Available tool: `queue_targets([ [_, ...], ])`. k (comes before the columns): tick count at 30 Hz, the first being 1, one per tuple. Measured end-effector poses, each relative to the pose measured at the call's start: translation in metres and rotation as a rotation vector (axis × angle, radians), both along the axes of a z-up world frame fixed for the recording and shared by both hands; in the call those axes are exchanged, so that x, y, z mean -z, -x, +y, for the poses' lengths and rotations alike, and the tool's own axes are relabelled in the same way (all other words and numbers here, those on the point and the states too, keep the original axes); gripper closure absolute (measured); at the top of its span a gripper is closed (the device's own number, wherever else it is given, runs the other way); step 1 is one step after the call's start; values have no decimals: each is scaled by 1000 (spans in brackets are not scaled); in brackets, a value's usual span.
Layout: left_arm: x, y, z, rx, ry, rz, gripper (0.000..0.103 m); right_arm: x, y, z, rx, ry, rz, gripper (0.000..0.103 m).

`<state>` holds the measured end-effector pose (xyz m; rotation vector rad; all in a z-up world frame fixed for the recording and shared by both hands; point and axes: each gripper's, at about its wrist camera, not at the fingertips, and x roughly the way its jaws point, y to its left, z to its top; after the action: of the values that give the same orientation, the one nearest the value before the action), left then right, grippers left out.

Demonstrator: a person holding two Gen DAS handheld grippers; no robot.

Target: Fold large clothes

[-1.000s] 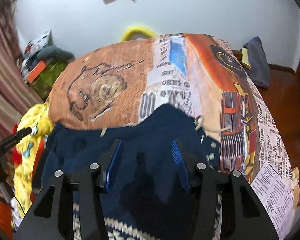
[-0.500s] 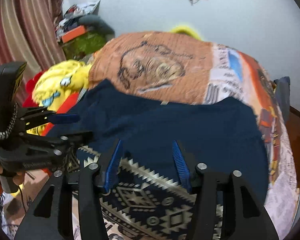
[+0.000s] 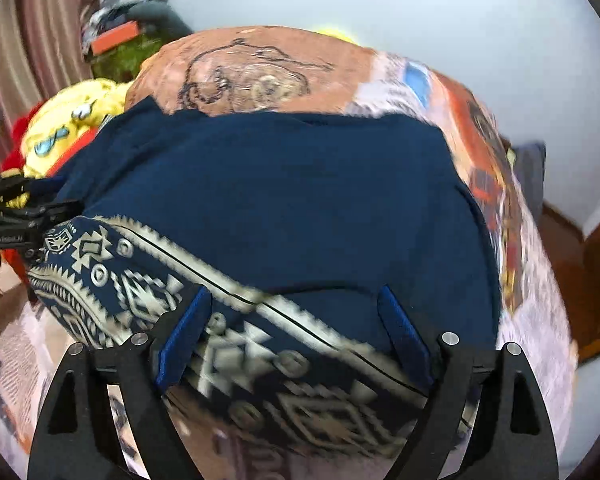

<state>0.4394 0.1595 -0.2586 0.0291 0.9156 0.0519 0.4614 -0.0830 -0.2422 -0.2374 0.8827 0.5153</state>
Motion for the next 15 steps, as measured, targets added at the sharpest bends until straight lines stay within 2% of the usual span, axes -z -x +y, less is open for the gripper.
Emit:
queue_targets([
  [2, 1, 8, -2, -11, -97, -3, 26, -2, 4, -11, 22, -2, 1, 19],
  [4, 6, 16, 2, -32, -171, 9, 26, -2, 8, -16, 57, 47, -25, 19],
  [7, 14, 26, 22, -74, -132, 44, 26, -1, 16, -27, 81, 53, -27, 19],
  [9, 13, 36, 32, -95, -104, 34, 26, -1, 18, -32, 87, 44, -17, 19],
  [12, 8, 47, 38, -123, -118, 24, 26, 0, 21, -36, 93, 53, -14, 20],
  [15, 7, 58, 43, -141, -97, 30, 26, 1, 27, -37, 108, 74, -18, 20],
])
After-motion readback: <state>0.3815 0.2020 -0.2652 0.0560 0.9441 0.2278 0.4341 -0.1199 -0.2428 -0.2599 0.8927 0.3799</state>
